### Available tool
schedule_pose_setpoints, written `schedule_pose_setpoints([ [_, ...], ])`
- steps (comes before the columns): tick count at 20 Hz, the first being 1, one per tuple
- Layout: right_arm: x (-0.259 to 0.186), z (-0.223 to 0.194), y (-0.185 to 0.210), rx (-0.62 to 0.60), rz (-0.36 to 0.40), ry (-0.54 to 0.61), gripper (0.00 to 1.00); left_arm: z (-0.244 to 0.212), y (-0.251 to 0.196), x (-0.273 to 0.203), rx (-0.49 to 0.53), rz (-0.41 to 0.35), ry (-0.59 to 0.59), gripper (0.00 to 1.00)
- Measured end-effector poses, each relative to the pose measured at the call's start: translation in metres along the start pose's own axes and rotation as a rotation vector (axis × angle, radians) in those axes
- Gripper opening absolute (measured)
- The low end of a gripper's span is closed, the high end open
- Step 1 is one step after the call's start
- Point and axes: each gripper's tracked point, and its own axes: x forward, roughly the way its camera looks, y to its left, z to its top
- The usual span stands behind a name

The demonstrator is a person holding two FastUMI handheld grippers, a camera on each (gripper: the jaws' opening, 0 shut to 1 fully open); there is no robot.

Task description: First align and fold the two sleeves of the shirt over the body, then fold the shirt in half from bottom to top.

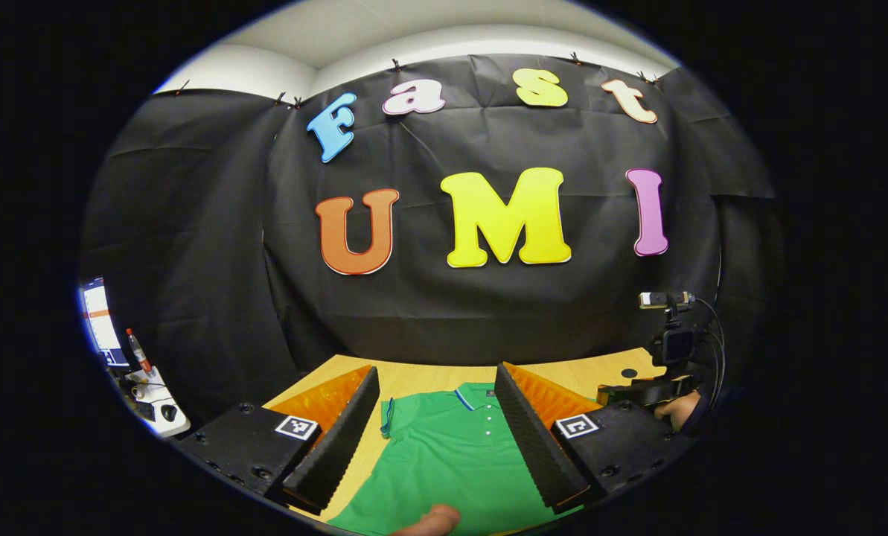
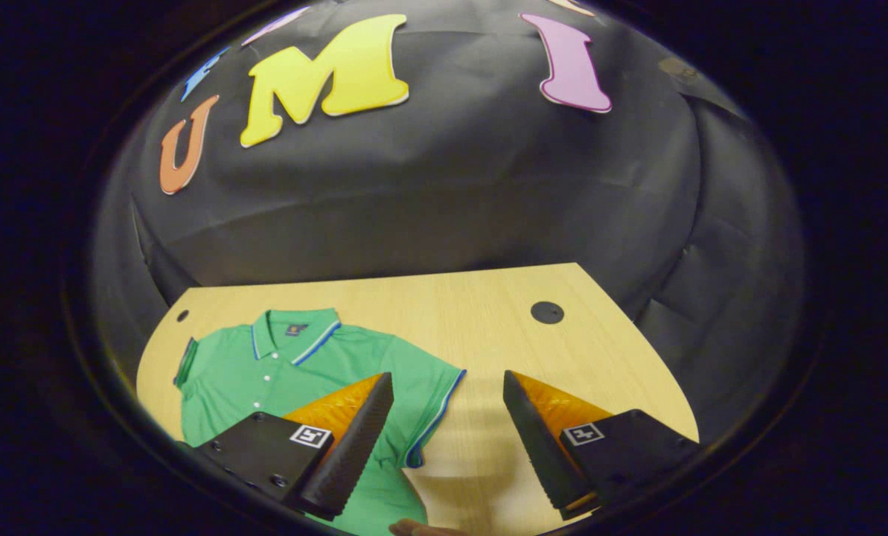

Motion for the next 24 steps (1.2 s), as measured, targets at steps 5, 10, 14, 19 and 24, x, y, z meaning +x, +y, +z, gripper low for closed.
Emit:
schedule_pose_setpoints([
  [5, 0.040, -0.026, 0.006, 0.018, 0.003, 0.085, 0.94, -0.020, 0.019, 0.006, -0.014, 0.034, 0.041, 1.00],
  [10, 0.058, -0.040, 0.014, 0.034, 0.011, 0.143, 0.82, -0.037, 0.035, 0.004, -0.025, 0.050, 0.074, 1.00],
  [14, 0.069, -0.043, 0.011, 0.094, -0.027, 0.170, 0.66, -0.056, 0.041, 0.003, -0.051, 0.041, 0.115, 1.00],
  [19, 0.074, -0.060, 0.014, 0.141, -0.037, 0.222, 0.41, -0.071, 0.052, 0.002, 0.009, 0.051, 0.132, 1.00],
  [24, 0.076, -0.059, 0.008, 0.137, -0.081, 0.211, 0.19, -0.081, 0.063, 0.000, 0.000, 0.048, 0.158, 1.00],
])
